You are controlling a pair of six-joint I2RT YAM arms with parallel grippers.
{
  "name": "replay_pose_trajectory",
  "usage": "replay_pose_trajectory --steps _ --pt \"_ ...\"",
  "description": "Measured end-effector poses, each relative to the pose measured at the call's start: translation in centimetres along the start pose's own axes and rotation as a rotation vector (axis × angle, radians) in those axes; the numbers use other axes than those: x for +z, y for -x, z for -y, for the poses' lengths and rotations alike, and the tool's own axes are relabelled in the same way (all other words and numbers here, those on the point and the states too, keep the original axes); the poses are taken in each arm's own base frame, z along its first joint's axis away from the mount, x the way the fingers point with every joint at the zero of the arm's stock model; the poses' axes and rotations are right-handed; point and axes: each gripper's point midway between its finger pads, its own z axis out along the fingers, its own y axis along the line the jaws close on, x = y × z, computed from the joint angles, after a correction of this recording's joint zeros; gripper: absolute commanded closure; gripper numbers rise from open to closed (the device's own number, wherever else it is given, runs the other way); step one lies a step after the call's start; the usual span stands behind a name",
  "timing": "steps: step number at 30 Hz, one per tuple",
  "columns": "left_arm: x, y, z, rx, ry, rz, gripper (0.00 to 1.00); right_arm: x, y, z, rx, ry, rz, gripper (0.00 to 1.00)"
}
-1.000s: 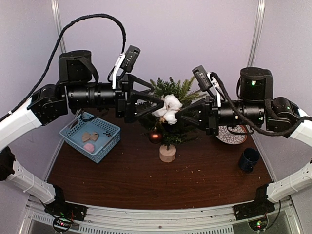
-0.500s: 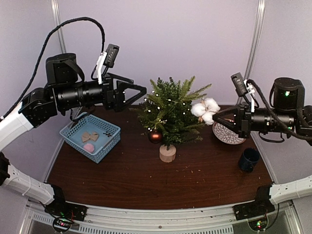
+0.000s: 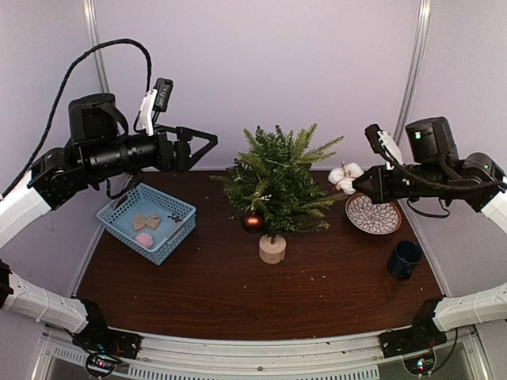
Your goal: Decorate the small christmas tree
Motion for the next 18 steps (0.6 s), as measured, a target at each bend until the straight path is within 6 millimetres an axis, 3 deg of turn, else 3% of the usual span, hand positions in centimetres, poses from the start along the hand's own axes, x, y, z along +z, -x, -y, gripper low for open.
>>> replay_pose_trajectory --steps 9,18 --pt "-1.0 0.3 -3.4 -0.010 0.153 0.010 0.02 3.5 1.0 2.2 0.050 -0.040 -0.062 1.00" --pt "-1.1 -0.2 -4.9 -0.013 0.201 -0.011 0.03 7.0 0.3 0.8 0.060 0.052 -0.136 1.00"
